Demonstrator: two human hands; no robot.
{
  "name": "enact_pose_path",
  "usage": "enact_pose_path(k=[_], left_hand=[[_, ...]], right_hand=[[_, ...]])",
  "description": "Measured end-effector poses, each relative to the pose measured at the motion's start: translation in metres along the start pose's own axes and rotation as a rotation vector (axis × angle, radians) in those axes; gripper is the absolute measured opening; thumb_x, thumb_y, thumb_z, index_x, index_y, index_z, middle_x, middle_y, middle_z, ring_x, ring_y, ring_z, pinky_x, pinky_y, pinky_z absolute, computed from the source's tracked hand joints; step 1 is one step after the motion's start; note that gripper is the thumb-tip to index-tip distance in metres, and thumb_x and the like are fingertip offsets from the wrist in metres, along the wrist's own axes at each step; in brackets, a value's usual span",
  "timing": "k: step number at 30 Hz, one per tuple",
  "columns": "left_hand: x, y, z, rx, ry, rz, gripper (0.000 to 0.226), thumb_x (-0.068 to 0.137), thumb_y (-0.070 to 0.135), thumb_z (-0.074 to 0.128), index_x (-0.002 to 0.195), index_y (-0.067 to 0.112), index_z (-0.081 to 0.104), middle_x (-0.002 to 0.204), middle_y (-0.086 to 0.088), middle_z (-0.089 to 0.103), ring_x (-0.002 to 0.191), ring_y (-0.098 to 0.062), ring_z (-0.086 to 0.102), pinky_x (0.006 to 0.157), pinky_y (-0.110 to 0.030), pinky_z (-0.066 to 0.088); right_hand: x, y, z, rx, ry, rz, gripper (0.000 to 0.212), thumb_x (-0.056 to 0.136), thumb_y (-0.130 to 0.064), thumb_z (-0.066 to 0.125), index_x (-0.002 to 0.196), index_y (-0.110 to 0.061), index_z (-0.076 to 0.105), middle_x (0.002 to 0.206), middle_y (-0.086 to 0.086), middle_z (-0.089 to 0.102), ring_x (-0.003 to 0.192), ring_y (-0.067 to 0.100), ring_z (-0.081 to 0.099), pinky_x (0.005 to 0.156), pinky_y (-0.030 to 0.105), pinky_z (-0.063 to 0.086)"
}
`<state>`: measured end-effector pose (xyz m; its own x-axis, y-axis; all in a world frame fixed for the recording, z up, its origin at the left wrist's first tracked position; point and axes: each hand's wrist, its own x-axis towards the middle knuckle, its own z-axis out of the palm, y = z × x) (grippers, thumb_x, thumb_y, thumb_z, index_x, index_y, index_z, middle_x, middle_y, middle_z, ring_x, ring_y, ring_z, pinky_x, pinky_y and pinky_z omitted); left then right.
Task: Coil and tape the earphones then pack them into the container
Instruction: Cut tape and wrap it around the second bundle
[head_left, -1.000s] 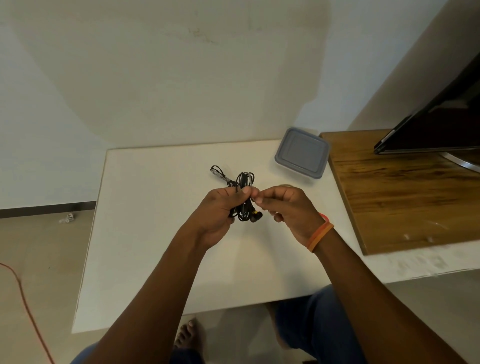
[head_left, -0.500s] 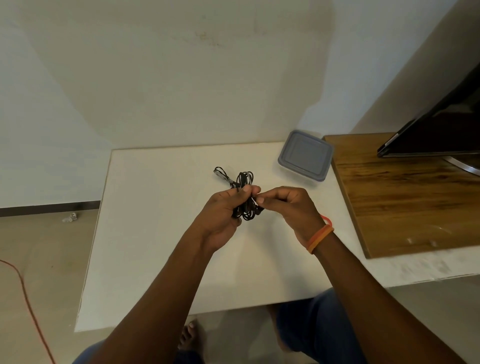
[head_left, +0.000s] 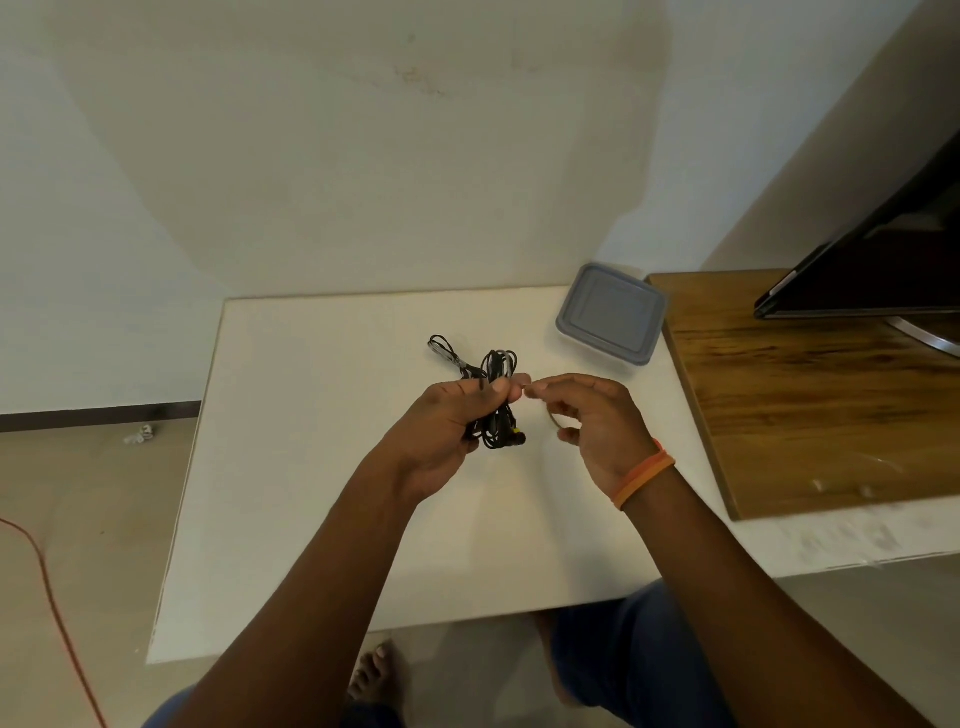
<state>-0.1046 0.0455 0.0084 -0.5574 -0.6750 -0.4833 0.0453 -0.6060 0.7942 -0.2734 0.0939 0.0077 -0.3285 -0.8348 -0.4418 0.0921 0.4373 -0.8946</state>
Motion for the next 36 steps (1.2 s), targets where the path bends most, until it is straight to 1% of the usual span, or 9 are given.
enact_pose_path(k=[6, 9, 11, 13, 21, 25, 28, 32, 36], left_hand=[[-0.002, 0.002, -0.007, 0.086, 0.12, 0.0, 0.022, 0.082, 0.042, 0.065, 0.084, 0.023, 0.077, 0.097, 0.007, 0.07, 0.095, -0.016, 0.059, 0.073, -0.032, 0.028], [-0.002, 0.0, -0.003, 0.185, 0.099, 0.009, 0.02, 0.093, 0.035, 0.06, 0.089, 0.023, 0.076, 0.106, 0.007, 0.074, 0.098, -0.015, 0.062, 0.076, -0.031, 0.032], [-0.001, -0.002, 0.003, 0.22, 0.114, 0.013, 0.019, 0.098, 0.028, 0.056, 0.094, 0.017, 0.072, 0.106, 0.001, 0.074, 0.095, -0.014, 0.065, 0.074, -0.023, 0.043], [-0.001, -0.005, 0.007, 0.203, 0.146, 0.028, 0.019, 0.1, 0.021, 0.053, 0.097, 0.009, 0.067, 0.099, -0.007, 0.074, 0.086, -0.016, 0.065, 0.059, -0.01, 0.049], [0.013, -0.022, 0.012, 0.412, 0.238, 0.065, 0.027, 0.104, 0.031, 0.039, 0.085, 0.019, 0.055, 0.068, 0.005, 0.053, 0.065, -0.009, 0.053, 0.074, -0.027, 0.042], [0.014, -0.017, 0.019, 0.216, 0.268, 0.017, 0.02, 0.095, 0.025, 0.045, 0.08, 0.012, 0.049, 0.061, 0.0, 0.042, 0.06, -0.016, 0.04, 0.061, -0.027, 0.039], [0.012, -0.01, 0.021, 0.081, 0.228, 0.002, 0.025, 0.098, 0.008, 0.035, 0.08, 0.008, 0.051, 0.059, -0.003, 0.037, 0.056, -0.015, 0.035, 0.051, -0.023, 0.037], [0.01, -0.014, 0.019, 0.215, 0.164, 0.066, 0.032, 0.104, 0.01, 0.031, 0.095, 0.007, 0.062, 0.066, -0.001, 0.042, 0.061, -0.012, 0.041, 0.056, -0.02, 0.042], [0.012, -0.02, 0.021, 0.291, 0.231, 0.182, 0.029, 0.105, 0.011, 0.033, 0.109, 0.004, 0.061, 0.075, -0.001, 0.047, 0.068, -0.01, 0.044, 0.062, -0.017, 0.045]], right_hand=[[0.007, -0.001, -0.022, 0.255, 0.128, 0.09, 0.016, 0.089, -0.024, 0.061, 0.088, -0.02, 0.076, 0.101, -0.002, 0.073, 0.104, 0.021, 0.06, 0.079, 0.039, 0.044], [0.004, -0.002, -0.022, 0.212, 0.106, 0.067, 0.021, 0.09, -0.024, 0.058, 0.086, -0.021, 0.078, 0.106, -0.004, 0.074, 0.107, 0.02, 0.058, 0.081, 0.039, 0.044], [-0.001, -0.004, -0.017, 0.147, 0.093, -0.001, 0.022, 0.09, -0.019, 0.056, 0.085, -0.022, 0.078, 0.104, -0.006, 0.074, 0.107, 0.018, 0.059, 0.081, 0.039, 0.044], [-0.006, -0.005, -0.012, 0.085, 0.074, -0.077, 0.023, 0.09, -0.011, 0.057, 0.085, -0.022, 0.076, 0.099, -0.008, 0.075, 0.104, 0.014, 0.062, 0.08, 0.037, 0.044], [-0.008, 0.0, 0.007, 0.012, 0.099, -0.072, 0.014, 0.09, -0.012, 0.061, 0.091, -0.014, 0.075, 0.097, -0.001, 0.074, 0.098, 0.011, 0.064, 0.078, 0.03, 0.048], [-0.004, 0.004, 0.012, 0.03, 0.202, 0.024, 0.015, 0.086, -0.017, 0.07, 0.096, -0.007, 0.073, 0.088, -0.003, 0.068, 0.083, 0.009, 0.059, 0.067, 0.025, 0.047], [-0.002, 0.005, 0.015, 0.02, 0.264, 0.053, 0.008, 0.083, -0.014, 0.073, 0.09, -0.011, 0.073, 0.083, -0.005, 0.066, 0.08, 0.007, 0.057, 0.064, 0.022, 0.045], [-0.003, 0.007, 0.018, -0.082, 0.264, -0.037, 0.006, 0.084, -0.008, 0.07, 0.084, -0.011, 0.075, 0.08, -0.005, 0.069, 0.078, 0.006, 0.061, 0.065, 0.015, 0.045], [-0.005, 0.007, 0.022, -0.127, 0.277, -0.057, 0.006, 0.084, -0.009, 0.071, 0.082, -0.014, 0.074, 0.074, -0.012, 0.066, 0.074, 0.004, 0.059, 0.064, 0.014, 0.044]])
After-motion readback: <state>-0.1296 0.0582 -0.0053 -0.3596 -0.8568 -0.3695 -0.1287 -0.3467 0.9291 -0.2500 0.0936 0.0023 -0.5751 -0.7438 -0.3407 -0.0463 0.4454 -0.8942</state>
